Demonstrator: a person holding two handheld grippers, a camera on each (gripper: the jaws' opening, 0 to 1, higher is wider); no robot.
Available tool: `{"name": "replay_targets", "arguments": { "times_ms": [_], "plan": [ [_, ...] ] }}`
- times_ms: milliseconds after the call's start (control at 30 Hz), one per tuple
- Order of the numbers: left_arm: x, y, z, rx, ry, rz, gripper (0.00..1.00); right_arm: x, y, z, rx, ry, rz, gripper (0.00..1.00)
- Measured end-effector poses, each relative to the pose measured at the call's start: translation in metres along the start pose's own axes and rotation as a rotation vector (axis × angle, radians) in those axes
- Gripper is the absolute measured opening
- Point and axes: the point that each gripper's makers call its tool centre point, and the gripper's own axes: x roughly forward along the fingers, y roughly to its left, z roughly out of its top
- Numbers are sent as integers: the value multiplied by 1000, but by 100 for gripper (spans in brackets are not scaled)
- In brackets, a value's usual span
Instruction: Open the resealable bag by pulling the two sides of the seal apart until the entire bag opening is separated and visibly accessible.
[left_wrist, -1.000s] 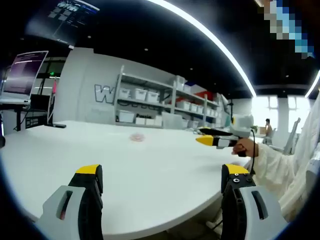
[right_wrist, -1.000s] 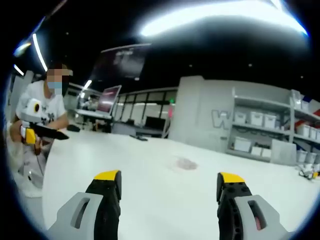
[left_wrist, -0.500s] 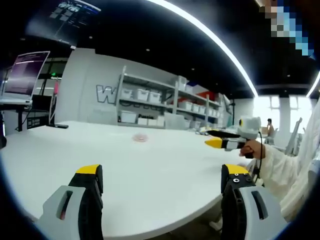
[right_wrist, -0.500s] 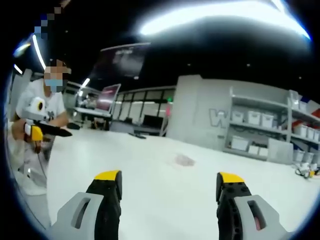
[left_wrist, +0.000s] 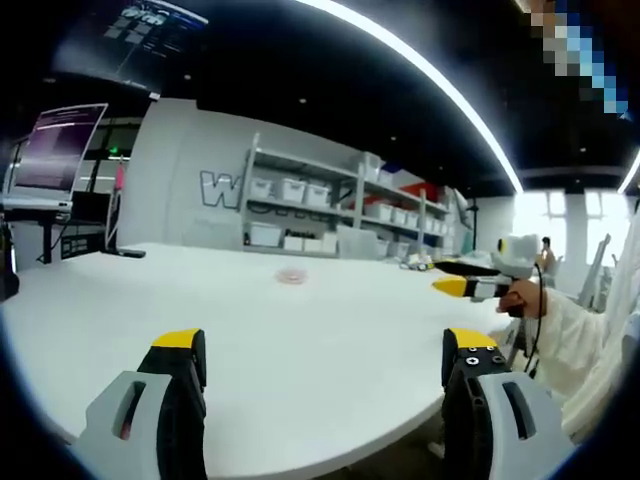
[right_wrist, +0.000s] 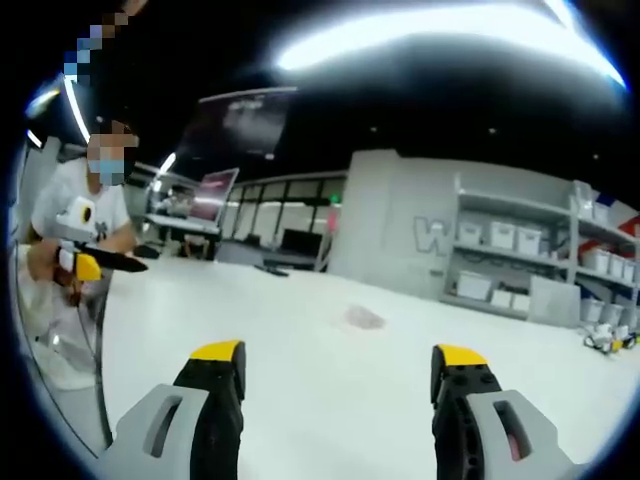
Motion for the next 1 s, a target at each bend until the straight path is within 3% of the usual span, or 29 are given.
{"name": "replay_targets", "arguments": {
  "times_ms": [1000],
  "plan": [
    [0,15,1,9,-9,24,97,-37,4,-12,3,24,-59,74]
  ]
}}
